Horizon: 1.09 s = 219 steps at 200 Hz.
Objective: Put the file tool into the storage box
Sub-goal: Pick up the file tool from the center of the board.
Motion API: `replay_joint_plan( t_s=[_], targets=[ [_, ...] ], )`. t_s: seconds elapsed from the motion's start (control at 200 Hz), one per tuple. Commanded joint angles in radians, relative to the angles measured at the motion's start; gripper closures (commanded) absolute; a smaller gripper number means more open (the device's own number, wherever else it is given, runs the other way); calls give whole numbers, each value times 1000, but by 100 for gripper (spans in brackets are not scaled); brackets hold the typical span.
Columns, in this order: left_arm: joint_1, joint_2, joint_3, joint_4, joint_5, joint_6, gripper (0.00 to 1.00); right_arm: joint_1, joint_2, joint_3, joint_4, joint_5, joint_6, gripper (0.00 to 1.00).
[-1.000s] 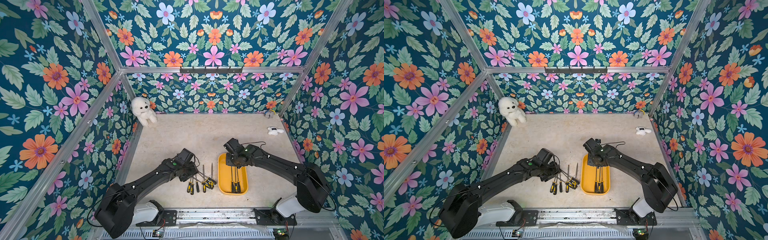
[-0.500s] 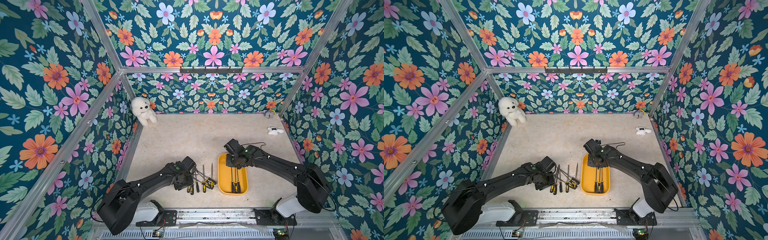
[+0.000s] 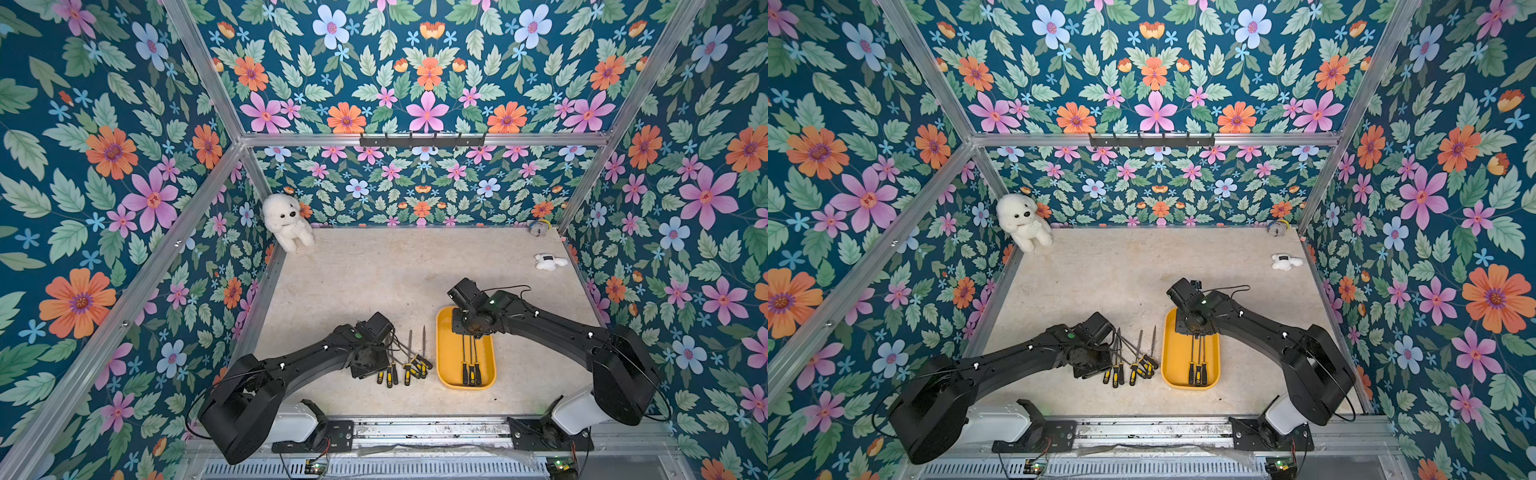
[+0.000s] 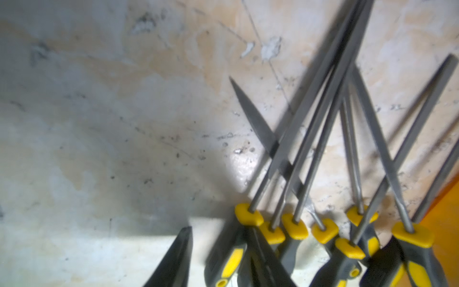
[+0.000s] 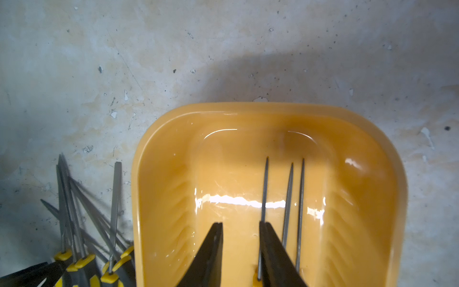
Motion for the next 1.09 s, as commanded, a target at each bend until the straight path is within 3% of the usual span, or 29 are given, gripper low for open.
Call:
replay_joint_plan(
  t_s=[0.0,0.295,0.575,0.69,0.86,1.09],
  targets=[
    [-12,-12,-1,-36,13,2,57,1,5,5,8,-2,5,69],
    [-43,-16,-5,-49,10,-4,57,0,9,1,16,-8,5,69],
    [-43,66,1,-17,1,33,59,1,12,-6,24,-16,5,69],
    [-43,109,20,-15,-21,56,64,1,15,-6,24,-18,3,70],
    [-43,153,58,-18,-29,89,80,1,15,-4,24,-19,1,70],
    [-42,115,91,-82,-28,135,90,1,13,-2,25,-18,-4,70]
  ],
)
